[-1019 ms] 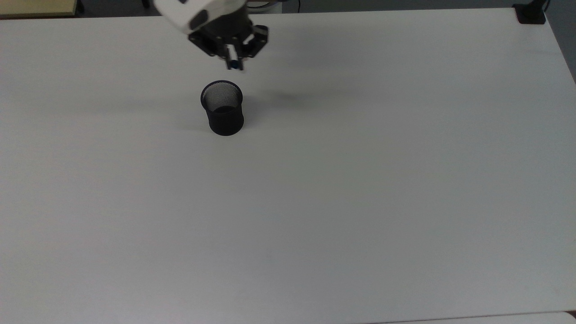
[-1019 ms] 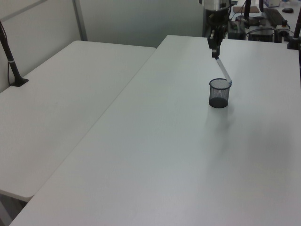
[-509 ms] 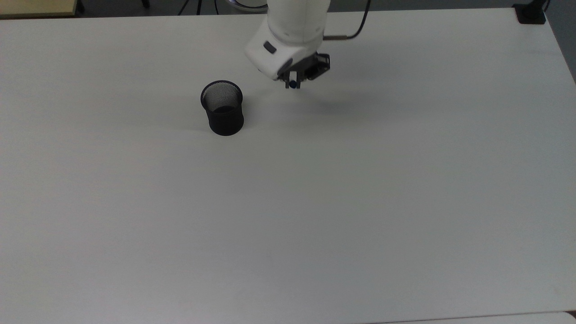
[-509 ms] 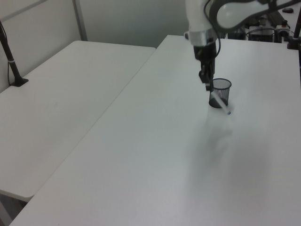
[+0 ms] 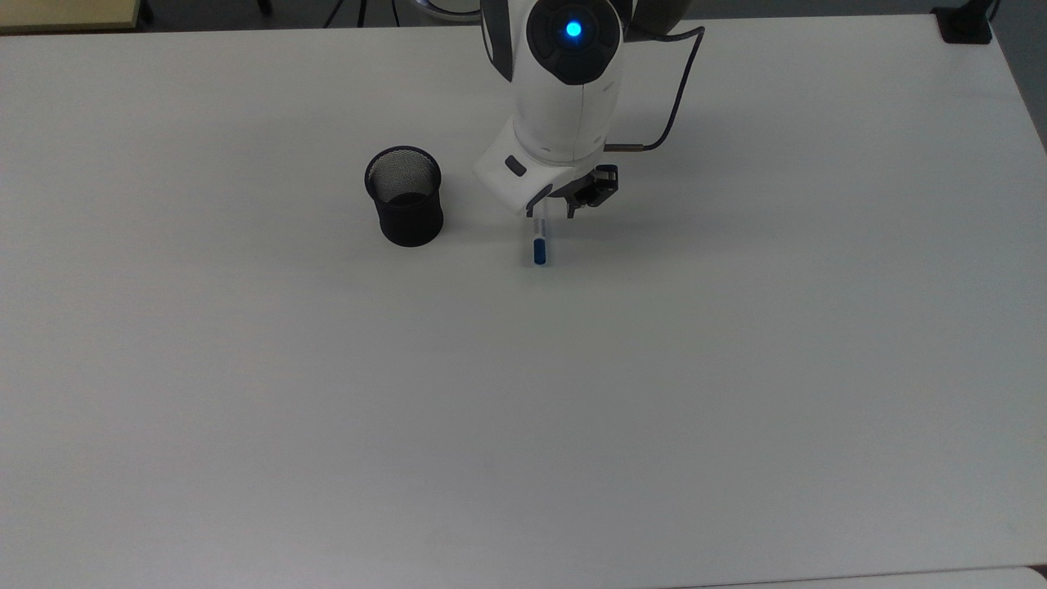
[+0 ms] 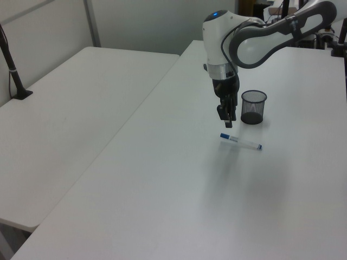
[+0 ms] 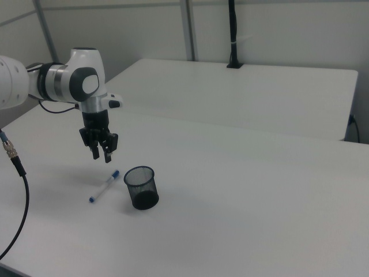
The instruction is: Remove the marker
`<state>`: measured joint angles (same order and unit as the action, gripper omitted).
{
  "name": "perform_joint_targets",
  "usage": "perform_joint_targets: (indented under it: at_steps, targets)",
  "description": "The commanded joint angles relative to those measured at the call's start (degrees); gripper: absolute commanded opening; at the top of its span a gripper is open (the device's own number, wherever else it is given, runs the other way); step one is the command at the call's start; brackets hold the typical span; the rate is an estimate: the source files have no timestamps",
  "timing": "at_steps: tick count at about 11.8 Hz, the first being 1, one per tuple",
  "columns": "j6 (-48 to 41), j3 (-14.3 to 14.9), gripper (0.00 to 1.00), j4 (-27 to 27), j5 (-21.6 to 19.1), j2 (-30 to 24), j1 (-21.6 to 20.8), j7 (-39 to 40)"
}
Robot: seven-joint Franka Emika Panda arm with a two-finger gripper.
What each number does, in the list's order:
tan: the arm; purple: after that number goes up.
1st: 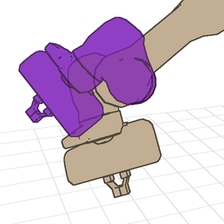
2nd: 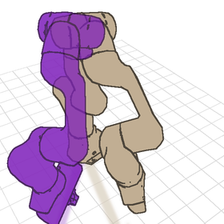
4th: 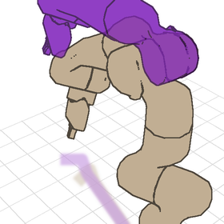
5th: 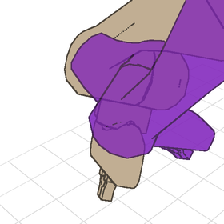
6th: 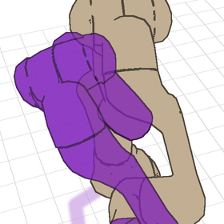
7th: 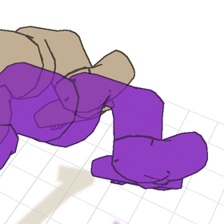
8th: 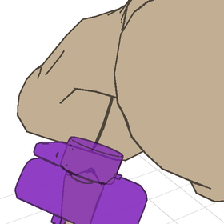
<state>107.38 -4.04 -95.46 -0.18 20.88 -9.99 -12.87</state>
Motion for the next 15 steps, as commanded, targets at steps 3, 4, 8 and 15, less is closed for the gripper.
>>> perform_joint_targets:
  at_steps: [3,4,8,15]
  targets:
    - [0.38,0.61,1.0,-0.61,4.04,-4.25,-0.47,-1.45]
    - [-1.02,0.7,1.0,-0.96,4.57,-6.96,0.14,-1.37]
    - [-7.52,0.53,1.0,-1.13,6.24,-15.32,5.06,1.34]
    - [-10.61,-4.66,1.0,-1.93,4.84,-21.32,14.56,7.42]
